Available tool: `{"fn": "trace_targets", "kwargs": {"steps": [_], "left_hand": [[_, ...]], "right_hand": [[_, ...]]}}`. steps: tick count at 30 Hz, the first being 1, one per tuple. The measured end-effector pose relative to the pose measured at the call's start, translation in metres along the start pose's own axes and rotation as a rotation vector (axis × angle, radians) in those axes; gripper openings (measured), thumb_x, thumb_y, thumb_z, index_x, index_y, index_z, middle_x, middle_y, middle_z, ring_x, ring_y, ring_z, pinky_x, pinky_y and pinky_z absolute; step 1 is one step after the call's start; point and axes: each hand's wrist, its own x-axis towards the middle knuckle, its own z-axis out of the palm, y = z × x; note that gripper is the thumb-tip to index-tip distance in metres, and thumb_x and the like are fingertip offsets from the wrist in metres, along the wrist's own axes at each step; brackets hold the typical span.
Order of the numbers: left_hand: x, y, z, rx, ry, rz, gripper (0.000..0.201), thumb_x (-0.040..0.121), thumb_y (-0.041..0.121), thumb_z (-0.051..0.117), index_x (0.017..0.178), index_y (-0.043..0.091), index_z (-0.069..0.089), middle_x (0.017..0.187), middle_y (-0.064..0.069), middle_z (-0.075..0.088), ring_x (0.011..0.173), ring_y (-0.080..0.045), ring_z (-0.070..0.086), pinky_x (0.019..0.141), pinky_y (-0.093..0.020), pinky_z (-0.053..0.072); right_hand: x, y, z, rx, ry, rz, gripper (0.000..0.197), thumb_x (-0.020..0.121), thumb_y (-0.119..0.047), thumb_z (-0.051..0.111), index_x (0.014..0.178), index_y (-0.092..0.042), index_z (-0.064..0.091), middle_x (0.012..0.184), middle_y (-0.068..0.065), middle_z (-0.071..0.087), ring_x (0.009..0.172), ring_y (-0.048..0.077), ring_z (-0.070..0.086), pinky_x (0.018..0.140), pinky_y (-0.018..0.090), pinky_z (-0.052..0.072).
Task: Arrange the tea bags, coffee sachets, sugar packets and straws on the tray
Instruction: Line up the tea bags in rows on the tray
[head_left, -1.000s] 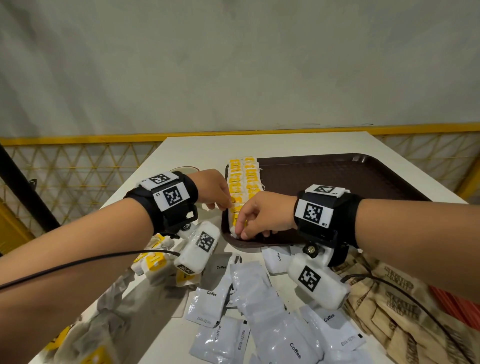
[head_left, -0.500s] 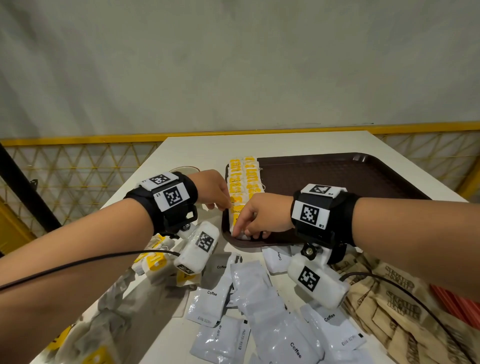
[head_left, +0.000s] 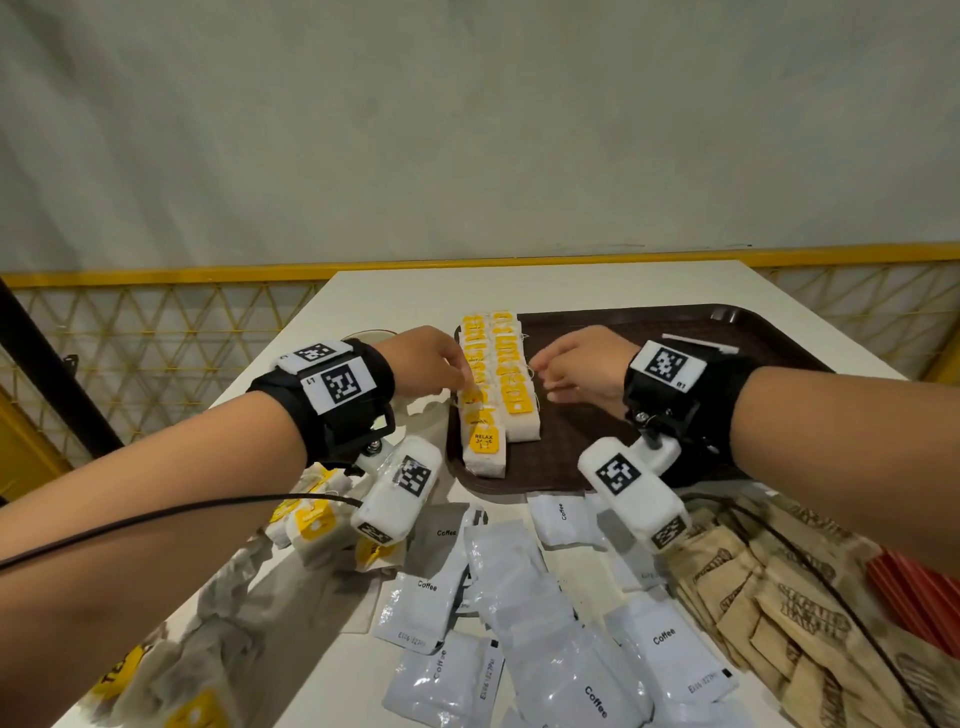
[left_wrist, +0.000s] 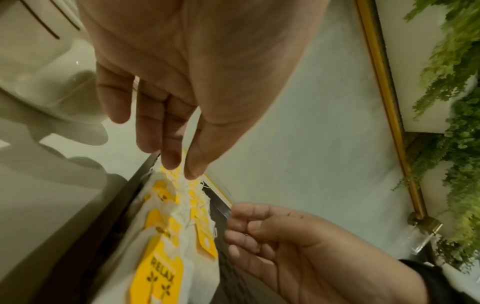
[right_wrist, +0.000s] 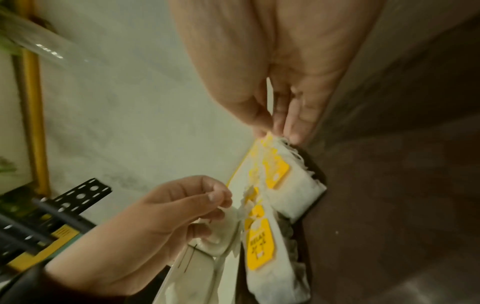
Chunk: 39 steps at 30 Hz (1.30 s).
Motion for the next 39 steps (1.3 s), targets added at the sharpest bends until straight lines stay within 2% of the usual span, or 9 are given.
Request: {"fn": "trace_targets", "kwargs": {"steps": [2,5,10,12,20,29,34,37,39], "left_hand": [[0.003,0.002,0.002,0.001,0.032,0.009,0.013,0.094,0.021,0.056,0.098,0.014,0.066,0.076,0.010,0.051,0.064,-0.003,0.045,0.054,-0.014,0.035],[0.008,0.002,0.009,-0.094,0.064,-0.012,0.014,0.096,0.015,0.050,0.103,0.015,0.063,0.102,0.002,0.058,0.081,-0.008,0.054,0.066,-0.018,0.041],[0.009,0.010,0.015,-0.254,0.055,-0.068,0.048,0.102,0.036,0.033,0.142,0.010,0.039,0.148,-0.008,0.039,0.134,-0.023,0.038,0.105,-0.029,0.029],[0.011,0.013,0.018,-0.383,0.042,-0.147,0.060,0.101,0.048,0.024,0.148,0.011,0.028,0.154,-0.009,0.029,0.139,-0.025,0.031,0.112,-0.034,0.024],[0.040,0.006,0.016,-0.800,0.040,-0.279,0.080,0.094,0.066,0.016,0.150,0.010,0.020,0.156,-0.013,0.021,0.144,-0.028,0.020,0.116,-0.042,0.016],[0.066,0.007,0.020,-0.834,0.003,-0.308,0.078,0.094,0.066,0.019,0.152,0.013,0.014,0.158,-0.009,0.017,0.145,-0.027,0.017,0.114,-0.045,0.017],[0.064,0.006,0.018,-0.785,-0.004,-0.259,0.074,0.096,0.061,0.019,0.151,0.013,0.015,0.158,-0.009,0.016,0.145,-0.026,0.017,0.114,-0.045,0.017],[0.044,0.006,0.002,-0.844,0.011,-0.198,0.071,0.097,0.057,0.027,0.152,0.012,0.017,0.158,-0.008,0.016,0.146,-0.024,0.014,0.116,-0.044,0.015],[0.020,0.007,-0.014,-0.887,0.048,-0.108,0.063,0.098,0.049,0.038,0.148,0.012,0.028,0.155,-0.005,0.027,0.144,-0.021,0.021,0.116,-0.040,0.018]], "right_hand": [[0.009,0.009,-0.001,-0.133,0.060,-0.037,0.019,0.089,-0.003,0.055,0.085,-0.021,0.059,0.089,0.002,0.059,0.088,0.022,0.058,0.097,0.042,0.049],[0.007,0.010,0.011,-0.868,-0.025,-0.091,0.030,0.091,-0.011,0.058,0.121,-0.010,0.055,0.122,0.009,0.056,0.116,0.026,0.053,0.097,0.028,0.037],[0.018,0.019,0.025,-1.051,-0.139,-0.265,0.036,0.095,-0.012,0.046,0.126,0.005,0.051,0.089,0.000,0.054,0.093,0.025,0.059,0.080,0.034,0.046],[0.019,0.007,0.026,-1.252,-0.098,-0.252,0.031,0.096,-0.008,0.045,0.124,0.003,0.054,0.107,0.006,0.061,0.110,0.031,0.058,0.084,0.035,0.047],[0.059,-0.009,0.014,-0.705,0.117,-0.108,0.032,0.098,-0.011,0.048,0.127,0.001,0.050,0.129,0.016,0.056,0.117,0.031,0.054,0.095,0.033,0.040],[0.088,-0.005,0.015,-0.903,0.046,-0.231,0.030,0.095,-0.009,0.052,0.125,-0.004,0.051,0.131,0.012,0.056,0.120,0.028,0.053,0.097,0.030,0.040],[0.081,-0.012,0.013,-1.082,0.002,-0.215,0.009,0.096,-0.009,0.049,0.102,-0.006,0.055,0.127,0.016,0.056,0.116,0.031,0.054,0.089,0.031,0.040],[0.074,-0.021,0.007,-1.121,-0.001,-0.181,0.026,0.096,-0.016,0.052,0.116,0.000,0.053,0.123,0.018,0.058,0.110,0.034,0.056,0.085,0.034,0.042],[0.060,-0.034,0.006,-0.758,-0.006,-0.163,0.021,0.095,-0.016,0.052,0.111,-0.005,0.055,0.123,0.018,0.057,0.105,0.031,0.058,0.083,0.034,0.045]]}}
